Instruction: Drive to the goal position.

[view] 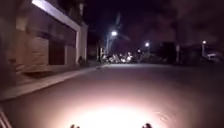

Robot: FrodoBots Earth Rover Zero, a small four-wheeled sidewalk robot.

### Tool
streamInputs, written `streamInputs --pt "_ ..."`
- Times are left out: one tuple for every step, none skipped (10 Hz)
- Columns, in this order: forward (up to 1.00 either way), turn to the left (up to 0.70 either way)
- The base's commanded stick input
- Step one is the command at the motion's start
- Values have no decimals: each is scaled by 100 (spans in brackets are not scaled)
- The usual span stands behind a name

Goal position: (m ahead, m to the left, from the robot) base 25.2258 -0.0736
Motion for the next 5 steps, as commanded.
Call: streamInputs --pt "85 -7" --pt "85 0" --pt "85 0" --pt "85 0" --pt "85 0"
